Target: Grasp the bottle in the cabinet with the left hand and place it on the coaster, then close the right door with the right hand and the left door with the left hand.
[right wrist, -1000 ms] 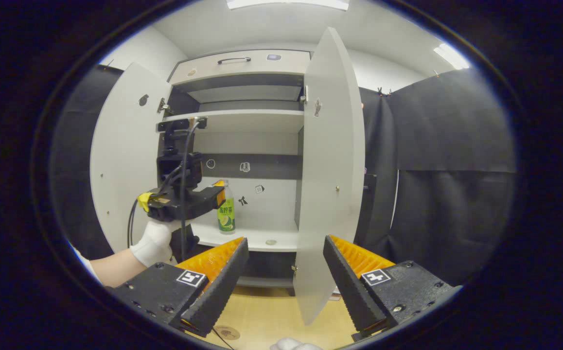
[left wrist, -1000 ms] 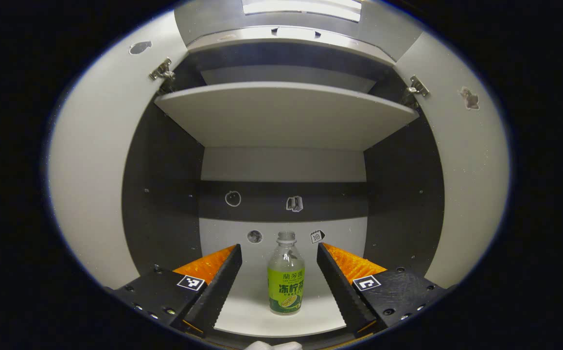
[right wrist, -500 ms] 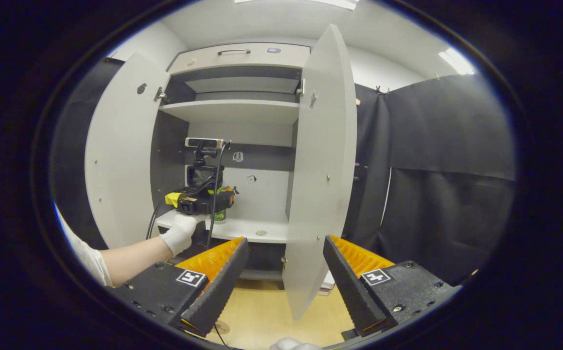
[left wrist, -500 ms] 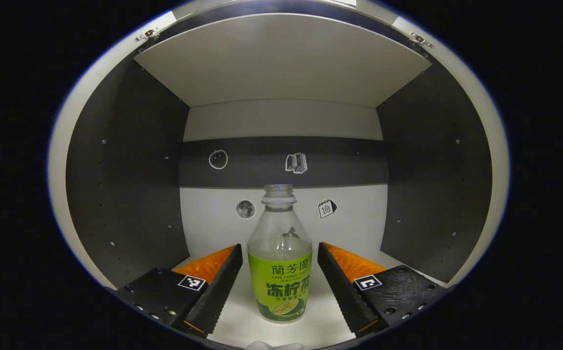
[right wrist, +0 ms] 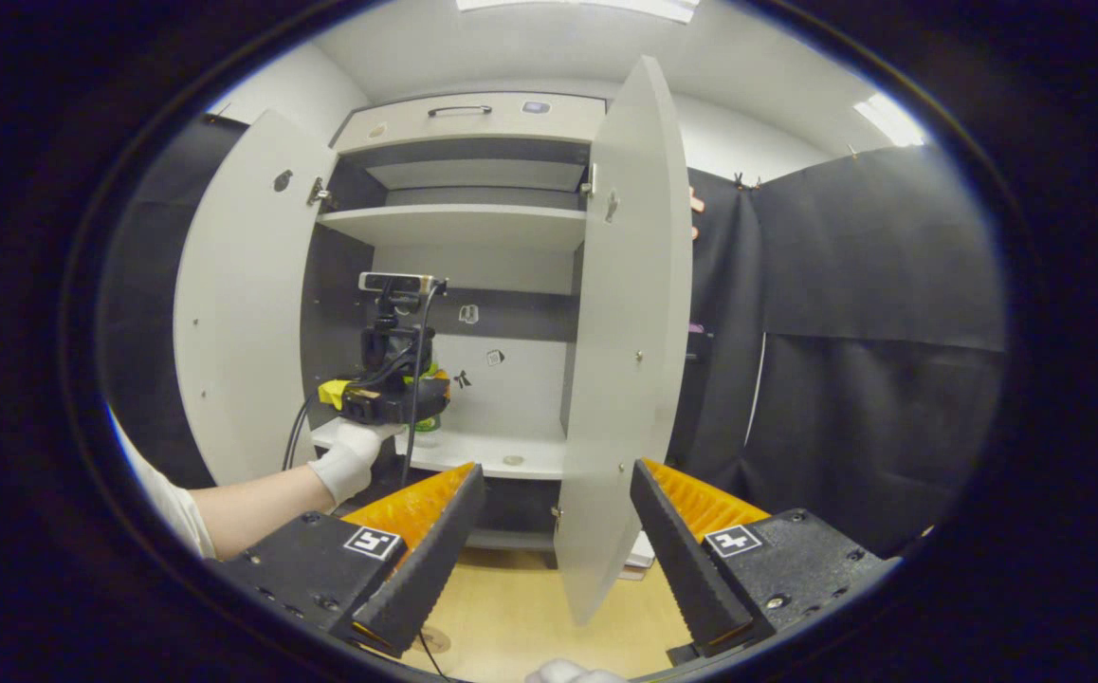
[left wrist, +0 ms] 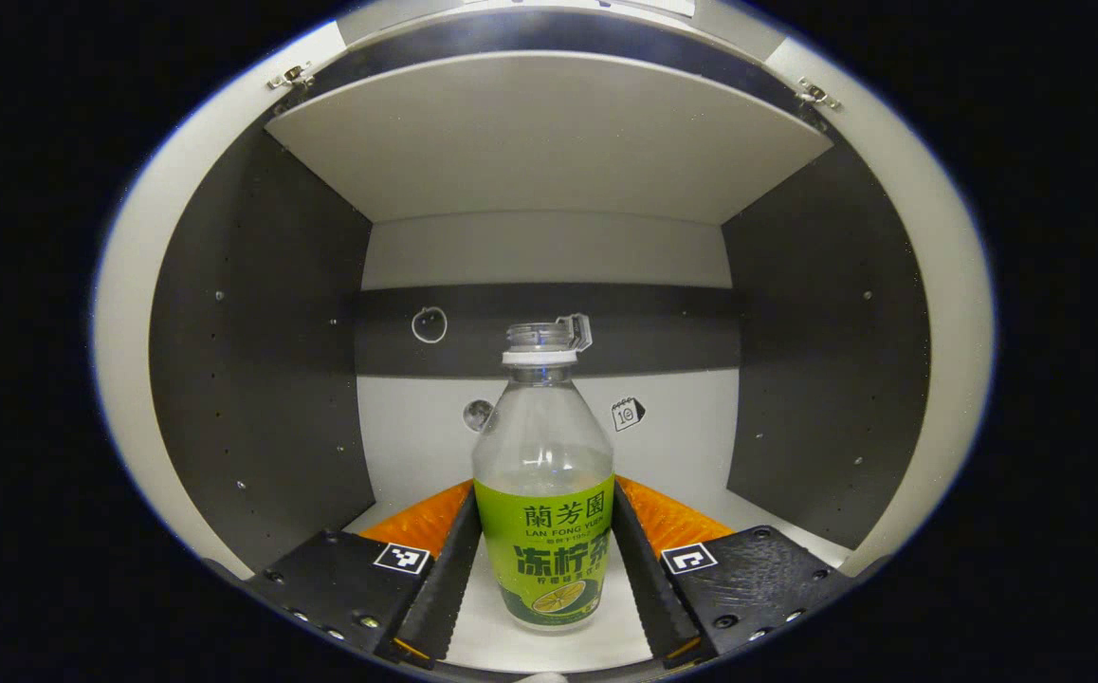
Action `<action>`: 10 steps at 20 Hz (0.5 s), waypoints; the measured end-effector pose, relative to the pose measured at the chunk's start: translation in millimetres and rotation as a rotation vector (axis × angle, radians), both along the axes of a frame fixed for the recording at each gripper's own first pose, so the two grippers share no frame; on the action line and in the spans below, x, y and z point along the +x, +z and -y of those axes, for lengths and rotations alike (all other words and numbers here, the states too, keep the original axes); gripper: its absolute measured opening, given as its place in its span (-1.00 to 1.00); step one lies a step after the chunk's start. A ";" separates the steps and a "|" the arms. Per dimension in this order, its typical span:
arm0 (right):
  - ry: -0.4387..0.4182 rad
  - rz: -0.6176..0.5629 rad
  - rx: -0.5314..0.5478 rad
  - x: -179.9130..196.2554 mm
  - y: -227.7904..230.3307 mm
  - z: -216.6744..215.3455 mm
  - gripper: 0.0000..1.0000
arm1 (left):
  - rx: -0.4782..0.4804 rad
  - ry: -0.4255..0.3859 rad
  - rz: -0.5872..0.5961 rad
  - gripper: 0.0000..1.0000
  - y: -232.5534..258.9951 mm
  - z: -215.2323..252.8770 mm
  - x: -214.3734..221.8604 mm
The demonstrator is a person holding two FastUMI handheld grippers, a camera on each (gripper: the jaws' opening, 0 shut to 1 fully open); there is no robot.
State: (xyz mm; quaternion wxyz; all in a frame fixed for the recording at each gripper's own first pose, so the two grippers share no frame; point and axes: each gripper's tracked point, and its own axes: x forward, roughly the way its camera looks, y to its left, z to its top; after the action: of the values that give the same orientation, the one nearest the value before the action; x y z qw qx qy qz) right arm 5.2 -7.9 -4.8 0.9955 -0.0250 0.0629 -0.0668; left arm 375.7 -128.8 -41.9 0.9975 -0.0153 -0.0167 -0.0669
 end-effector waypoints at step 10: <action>0.005 -0.006 0.037 2.5 -3.3 1.3 0.99 | 0.032 -0.070 0.054 0.46 17.9 -13.8 -161.6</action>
State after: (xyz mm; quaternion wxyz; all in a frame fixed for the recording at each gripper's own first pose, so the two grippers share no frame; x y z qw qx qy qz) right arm 7.7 -9.2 -8.1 0.9957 -0.0070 0.0673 -0.0632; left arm 214.1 -115.0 -24.0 0.9938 0.0019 -0.0420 -0.1025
